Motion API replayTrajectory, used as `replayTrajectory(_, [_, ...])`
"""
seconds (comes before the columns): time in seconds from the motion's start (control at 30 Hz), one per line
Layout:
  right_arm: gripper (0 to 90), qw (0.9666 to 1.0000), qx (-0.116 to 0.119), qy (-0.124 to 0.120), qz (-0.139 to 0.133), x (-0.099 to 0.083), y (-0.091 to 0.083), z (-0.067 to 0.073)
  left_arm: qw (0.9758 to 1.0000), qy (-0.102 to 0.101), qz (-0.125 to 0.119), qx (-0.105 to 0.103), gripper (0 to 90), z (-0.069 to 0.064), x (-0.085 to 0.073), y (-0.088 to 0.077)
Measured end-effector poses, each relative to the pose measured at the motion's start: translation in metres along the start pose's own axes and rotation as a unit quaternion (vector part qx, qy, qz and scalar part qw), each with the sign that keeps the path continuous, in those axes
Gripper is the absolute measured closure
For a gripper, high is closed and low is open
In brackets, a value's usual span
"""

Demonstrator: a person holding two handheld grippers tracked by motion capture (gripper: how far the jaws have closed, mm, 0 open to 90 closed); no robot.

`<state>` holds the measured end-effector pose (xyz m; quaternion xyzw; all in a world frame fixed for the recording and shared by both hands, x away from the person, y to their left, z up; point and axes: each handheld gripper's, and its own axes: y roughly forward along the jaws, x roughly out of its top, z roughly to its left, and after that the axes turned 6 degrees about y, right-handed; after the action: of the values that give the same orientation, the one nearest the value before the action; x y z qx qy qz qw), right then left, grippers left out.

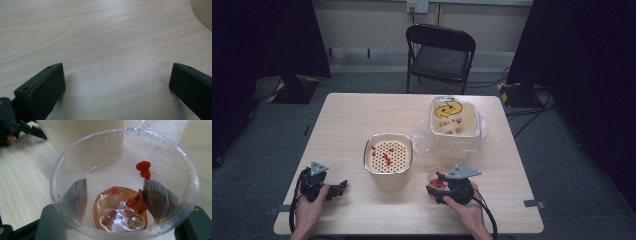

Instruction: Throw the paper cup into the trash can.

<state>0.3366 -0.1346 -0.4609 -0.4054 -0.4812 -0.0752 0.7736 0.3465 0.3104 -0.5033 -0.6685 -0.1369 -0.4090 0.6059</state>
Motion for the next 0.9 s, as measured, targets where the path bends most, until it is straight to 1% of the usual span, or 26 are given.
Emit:
replayTrajectory(0.43, [37.4,0.9996,0.01,-0.004,-0.026,0.025,-0.014,0.007,1.0,-0.001,-0.001,0.0,0.0,0.0,0.0,0.0])
replayTrajectory(0.63, [37.9,0.9989,0.015,-0.013,-0.042,0.042,-0.023,0.013,1.0,-0.002,-0.001,0.0,0.0,0.0,0.0,0.0])
replayTrajectory(0.9, [38.3,0.9976,0.025,-0.019,-0.062,0.069,-0.026,0.021,1.0,-0.001,-0.001,0.0,0.0,0.0,0.0,0.0])
